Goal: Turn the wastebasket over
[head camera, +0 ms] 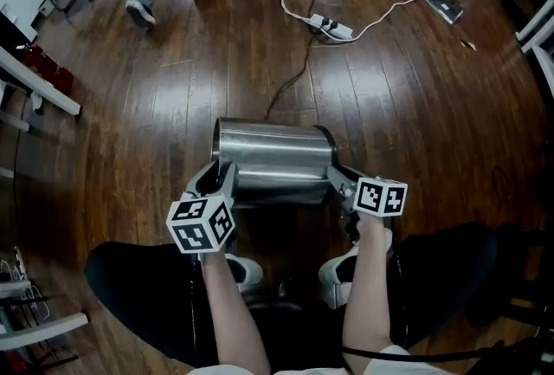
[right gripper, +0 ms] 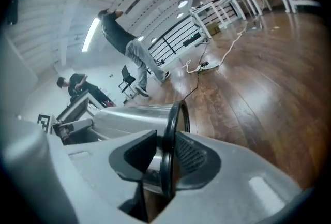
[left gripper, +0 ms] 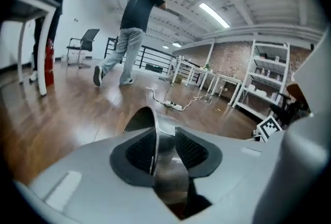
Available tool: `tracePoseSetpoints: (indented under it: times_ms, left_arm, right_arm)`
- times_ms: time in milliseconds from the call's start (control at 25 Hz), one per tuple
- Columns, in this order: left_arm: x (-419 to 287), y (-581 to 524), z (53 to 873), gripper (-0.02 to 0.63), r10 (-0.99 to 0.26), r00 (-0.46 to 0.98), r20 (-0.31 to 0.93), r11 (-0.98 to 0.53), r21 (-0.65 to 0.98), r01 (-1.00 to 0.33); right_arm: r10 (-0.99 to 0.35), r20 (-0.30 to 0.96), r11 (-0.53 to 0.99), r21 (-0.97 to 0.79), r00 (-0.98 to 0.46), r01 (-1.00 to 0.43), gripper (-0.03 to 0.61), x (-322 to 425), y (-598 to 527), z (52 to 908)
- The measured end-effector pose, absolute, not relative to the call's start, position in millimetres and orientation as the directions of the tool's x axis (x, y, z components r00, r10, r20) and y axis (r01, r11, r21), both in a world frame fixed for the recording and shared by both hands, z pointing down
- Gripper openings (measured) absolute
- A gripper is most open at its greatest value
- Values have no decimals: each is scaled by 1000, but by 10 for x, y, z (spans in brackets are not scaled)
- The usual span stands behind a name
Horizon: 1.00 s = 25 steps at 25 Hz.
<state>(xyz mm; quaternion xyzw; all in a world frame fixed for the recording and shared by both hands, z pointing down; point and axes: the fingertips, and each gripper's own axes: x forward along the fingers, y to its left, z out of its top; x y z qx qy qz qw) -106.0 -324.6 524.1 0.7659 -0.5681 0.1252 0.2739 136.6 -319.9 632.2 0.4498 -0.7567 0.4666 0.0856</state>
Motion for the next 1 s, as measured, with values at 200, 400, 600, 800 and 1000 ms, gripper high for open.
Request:
tracePoseSetpoints:
  times_ms: [200,400,600,800,1000]
  left_arm:
    - [-535,-3303,4940,124,-800,327,504,-359,36,-933]
    - [-80,-3265,4937,123,-787,332,521,-450,-115,-886]
    - [562,-3080,4998,116,-738,384,555,-610,-302,-733]
    - [1400,-2603,5285,117,-675,450,585,-737,-555,-384]
    - [1636,-2275,5601,105,-712,421,562,-699,-625,-347]
  right_arm:
    - [-620,568,48,-661,-541,-749,106,1523,-3128,6629]
    - [-631,611,-40,-641,-479,-766,107,1727,-2984,6865]
    - [-552,707,-87,-575,-441,-813,46,1809,-2667,7206]
    - [-523,760,-190,-544,-385,-817,21,1922,-2356,7510]
    - [-560,774,-195,-469,-294,-862,51,2319,-2254,7299]
